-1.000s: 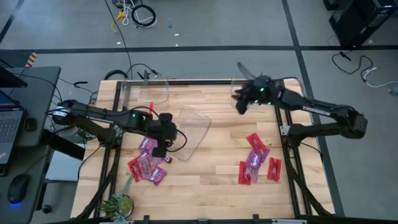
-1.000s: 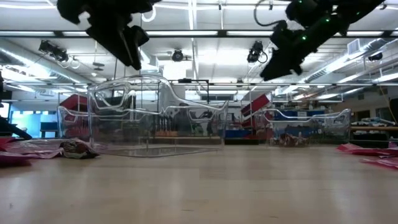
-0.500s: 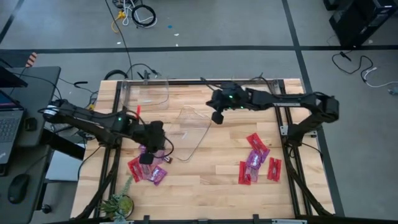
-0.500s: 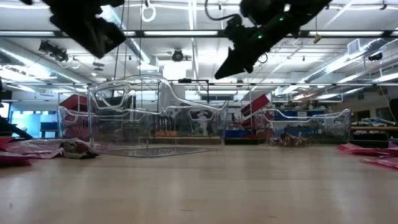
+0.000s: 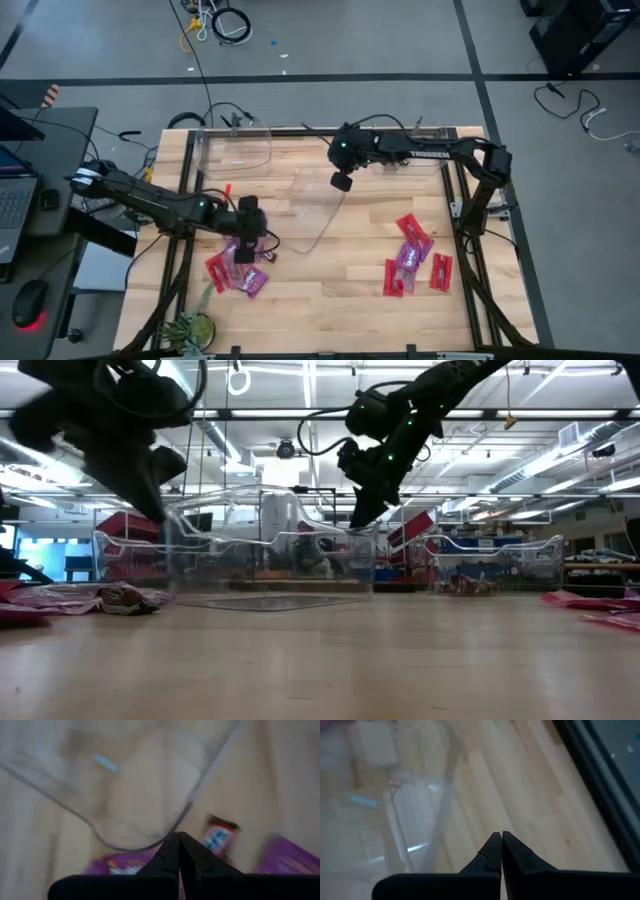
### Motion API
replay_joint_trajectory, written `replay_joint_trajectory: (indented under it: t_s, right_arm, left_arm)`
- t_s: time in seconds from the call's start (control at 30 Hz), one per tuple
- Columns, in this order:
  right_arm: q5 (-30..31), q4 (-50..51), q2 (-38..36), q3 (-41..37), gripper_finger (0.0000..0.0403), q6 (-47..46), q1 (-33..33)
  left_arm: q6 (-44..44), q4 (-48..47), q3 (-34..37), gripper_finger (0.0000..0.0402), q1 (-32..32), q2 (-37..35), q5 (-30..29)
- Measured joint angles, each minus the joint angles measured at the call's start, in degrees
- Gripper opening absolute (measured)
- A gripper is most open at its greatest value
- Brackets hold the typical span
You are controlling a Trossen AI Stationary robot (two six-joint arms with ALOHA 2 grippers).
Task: Sort candy
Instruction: Adjust the bottom transparent bin
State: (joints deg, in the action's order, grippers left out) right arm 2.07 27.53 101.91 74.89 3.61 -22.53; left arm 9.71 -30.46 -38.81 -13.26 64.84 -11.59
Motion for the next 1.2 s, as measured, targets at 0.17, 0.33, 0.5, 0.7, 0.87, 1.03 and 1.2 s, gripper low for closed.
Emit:
replay_joint_trajectory:
  t_s: [0.17,0.33,0.5,0.7,0.87,1.03,1.2]
  right_arm:
    - [-0.11,6.20,-0.02,0.07,0.0000,-2.83,1.14]
    - [0.50,11.63,-0.40,0.09,0.0000,-5.43,3.50]
    - [3.76,17.97,-1.90,0.05,0.0000,-7.97,6.23]
    - [4.52,26.16,-4.54,0.00,0.0000,-11.13,7.65]
    - [3.66,29.82,-4.61,-0.02,0.0000,-11.42,9.15]
    - [2.86,31.63,-4.61,-0.02,0.0000,-11.64,9.82]
    - [2.56,32.70,-4.61,0.00,0.0000,-11.61,9.82]
  left_arm:
    - [1.31,5.25,3.44,0.0004,2.88,0.04,-6.97]
    - [0.05,12.54,6.19,0.0003,6.08,0.02,-8.63]
    - [-2.05,16.63,7.36,0.0003,9.54,0.03,-11.54]
    - [-6.70,23.07,7.45,0.0003,14.14,0.65,-12.30]
    - [-11.14,27.61,7.45,0.0003,18.43,2.33,-12.51]
    - [-12.52,29.41,7.34,0.0003,22.26,2.86,-10.97]
    - [-12.69,29.17,7.34,0.0003,24.19,2.86,-10.63]
